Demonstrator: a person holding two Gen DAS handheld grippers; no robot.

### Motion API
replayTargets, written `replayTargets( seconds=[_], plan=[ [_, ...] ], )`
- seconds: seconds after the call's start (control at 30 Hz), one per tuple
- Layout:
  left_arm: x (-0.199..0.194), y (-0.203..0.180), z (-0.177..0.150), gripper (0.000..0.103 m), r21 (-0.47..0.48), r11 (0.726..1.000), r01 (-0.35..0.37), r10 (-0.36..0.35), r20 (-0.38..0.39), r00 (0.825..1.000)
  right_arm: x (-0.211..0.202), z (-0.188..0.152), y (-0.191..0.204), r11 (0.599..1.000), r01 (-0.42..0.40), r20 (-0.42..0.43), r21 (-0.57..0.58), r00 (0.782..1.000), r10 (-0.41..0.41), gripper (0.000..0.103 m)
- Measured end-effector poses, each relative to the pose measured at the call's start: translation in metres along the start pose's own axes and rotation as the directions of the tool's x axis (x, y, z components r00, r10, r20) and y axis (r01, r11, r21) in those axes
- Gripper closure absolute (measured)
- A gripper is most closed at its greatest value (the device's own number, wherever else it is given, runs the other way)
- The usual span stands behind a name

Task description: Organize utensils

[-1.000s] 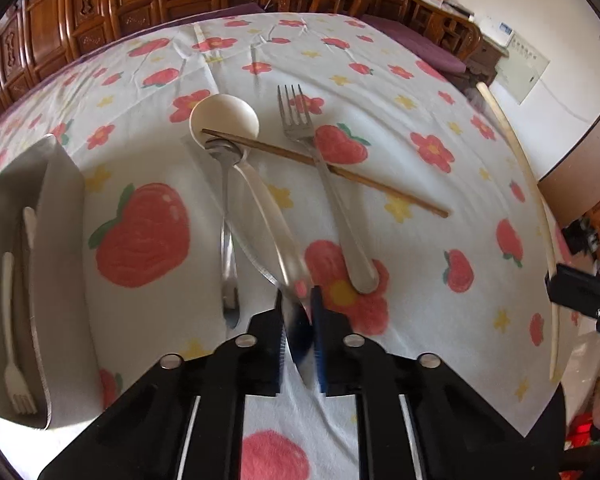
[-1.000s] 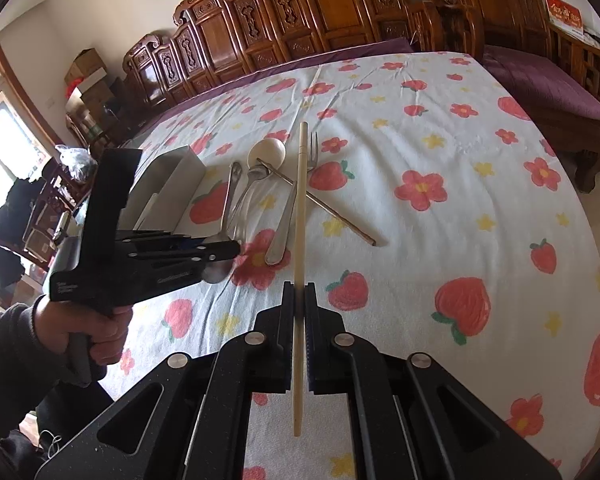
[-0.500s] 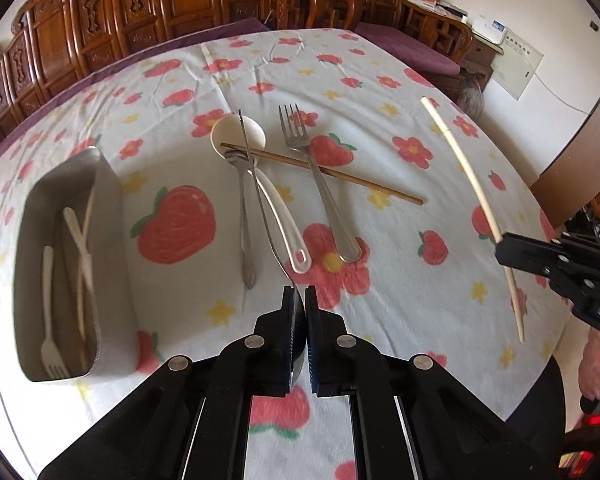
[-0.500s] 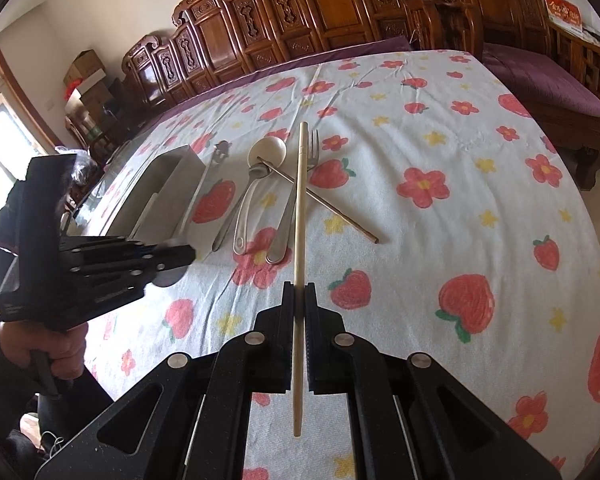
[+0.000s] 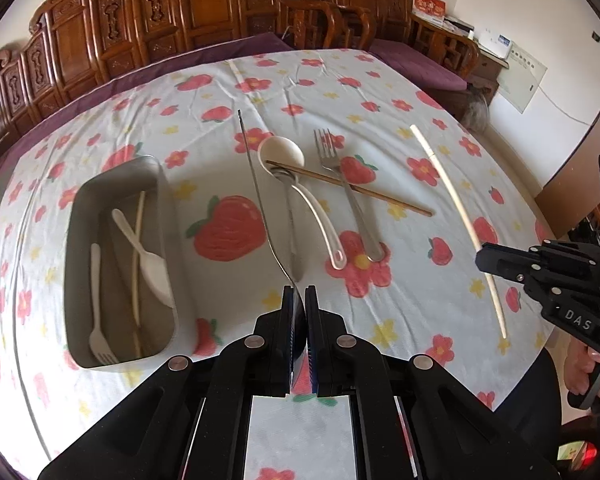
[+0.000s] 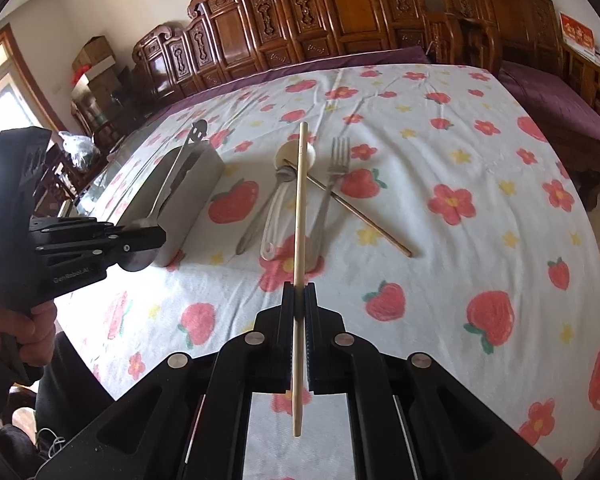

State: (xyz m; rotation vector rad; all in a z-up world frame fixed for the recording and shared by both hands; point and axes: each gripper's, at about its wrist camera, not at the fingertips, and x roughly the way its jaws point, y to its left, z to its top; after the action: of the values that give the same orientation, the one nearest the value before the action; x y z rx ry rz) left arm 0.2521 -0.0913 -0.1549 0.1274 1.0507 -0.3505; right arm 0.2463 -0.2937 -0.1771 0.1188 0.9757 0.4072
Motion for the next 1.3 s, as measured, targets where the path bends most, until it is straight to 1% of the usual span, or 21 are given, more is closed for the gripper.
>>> replayTargets(
  seconds=[0.2,0.37,0.53,0.67,0.8,0.9,1.07,1.3],
  plan=[
    [-0.014,0.022,0.004,0.098,-0.020,1.000,0.011,-0.010,0.014,1.000,0.009,0.017,0.027,1.000,-0.010,-0.007,-0.017,1.000,0.010,0.097],
    [-0.017,0.047,0.009,0.098,-0.030,0.999,0.015,-0.014,0.011,1.000,0.023,0.036,0.050,0.999,-0.037,-0.013,-0.024,0.999,0.037,0.097],
    [-0.019,0.075,0.008,0.098,-0.057,0.998,0.005,-0.005,0.011,1.000,0.042,0.056,0.076,0.997,-0.064,-0.024,-0.046,0.998,0.063,0.097],
    [-0.018,0.099,0.006,0.098,-0.085,0.996,-0.015,0.016,0.010,1.000,0.058,0.067,0.098,0.994,-0.085,-0.045,-0.073,0.996,0.082,0.097],
    [-0.008,0.124,0.002,0.098,-0.120,0.992,-0.033,0.032,-0.009,0.999,0.072,0.075,0.115,0.991,-0.097,-0.058,-0.092,0.994,0.092,0.097],
    [0.000,0.135,-0.001,0.098,-0.130,0.991,-0.036,0.033,-0.025,0.999,0.080,0.080,0.127,0.989,-0.107,-0.066,-0.103,0.993,0.100,0.097],
    [0.012,0.146,-0.002,0.098,-0.137,0.990,-0.030,0.024,-0.045,0.999,0.091,0.085,0.139,0.987,-0.116,-0.079,-0.111,0.991,0.108,0.097],
    [0.025,0.156,0.002,0.098,-0.151,0.988,-0.026,0.019,-0.053,0.998,0.101,0.089,0.145,0.987,-0.114,-0.093,-0.116,0.990,0.103,0.097]
  ],
)
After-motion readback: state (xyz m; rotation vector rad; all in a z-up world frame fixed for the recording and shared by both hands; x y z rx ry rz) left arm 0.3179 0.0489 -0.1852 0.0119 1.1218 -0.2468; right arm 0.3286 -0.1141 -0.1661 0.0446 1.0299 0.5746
